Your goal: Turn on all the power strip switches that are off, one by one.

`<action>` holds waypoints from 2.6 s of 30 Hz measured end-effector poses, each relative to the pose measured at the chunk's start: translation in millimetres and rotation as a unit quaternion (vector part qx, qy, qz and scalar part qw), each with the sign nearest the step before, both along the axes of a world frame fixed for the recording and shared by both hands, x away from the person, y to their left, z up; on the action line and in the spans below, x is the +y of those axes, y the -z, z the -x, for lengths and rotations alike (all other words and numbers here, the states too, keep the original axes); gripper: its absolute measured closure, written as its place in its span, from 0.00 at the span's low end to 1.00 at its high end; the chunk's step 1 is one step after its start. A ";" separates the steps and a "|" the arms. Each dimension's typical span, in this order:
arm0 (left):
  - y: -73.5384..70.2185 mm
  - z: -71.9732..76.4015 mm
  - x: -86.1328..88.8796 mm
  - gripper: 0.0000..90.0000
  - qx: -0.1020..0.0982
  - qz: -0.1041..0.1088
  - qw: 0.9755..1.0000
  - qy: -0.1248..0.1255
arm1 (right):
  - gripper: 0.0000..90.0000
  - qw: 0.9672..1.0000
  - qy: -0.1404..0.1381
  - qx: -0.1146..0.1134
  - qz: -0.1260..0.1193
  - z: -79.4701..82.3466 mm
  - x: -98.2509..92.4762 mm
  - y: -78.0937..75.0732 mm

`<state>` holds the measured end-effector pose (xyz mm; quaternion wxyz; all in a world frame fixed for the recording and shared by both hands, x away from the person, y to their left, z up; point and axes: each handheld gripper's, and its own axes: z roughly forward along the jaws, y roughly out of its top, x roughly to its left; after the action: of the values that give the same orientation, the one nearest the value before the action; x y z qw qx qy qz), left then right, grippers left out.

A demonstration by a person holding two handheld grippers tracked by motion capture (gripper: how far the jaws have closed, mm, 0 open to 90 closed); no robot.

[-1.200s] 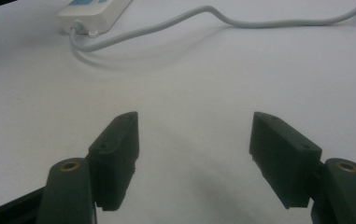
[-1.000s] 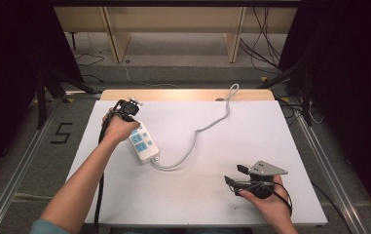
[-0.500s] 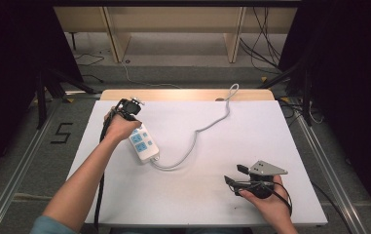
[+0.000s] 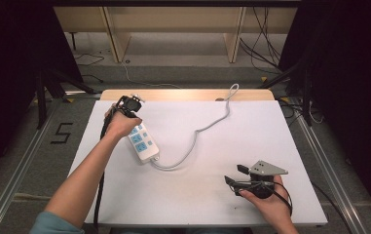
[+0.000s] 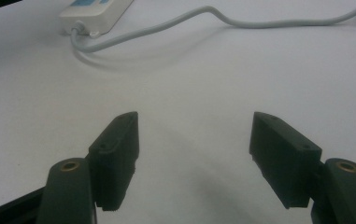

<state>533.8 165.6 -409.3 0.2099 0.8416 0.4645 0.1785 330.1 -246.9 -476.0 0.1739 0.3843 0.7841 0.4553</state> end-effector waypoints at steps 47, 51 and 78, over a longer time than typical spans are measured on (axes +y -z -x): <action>21.3 -20.9 -2.6 1.00 0.033 -0.009 0.999 -0.018 | 0.38 1.000 -0.003 0.001 -0.001 -0.3 0.1 0.1; 24.4 -22.3 -3.2 1.00 0.037 -0.012 0.999 -0.019 | 0.38 1.000 -0.002 0.001 0.000 -0.3 -0.2 0.2; 28.0 -24.4 -0.4 0.99 0.037 -0.019 0.999 -0.031 | 0.38 1.000 -0.004 0.003 0.001 0.0 -0.7 0.2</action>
<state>558.1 165.3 -437.4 0.1711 0.8365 0.4946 0.1621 330.1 -247.6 -476.2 0.1702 0.3820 0.7865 0.4545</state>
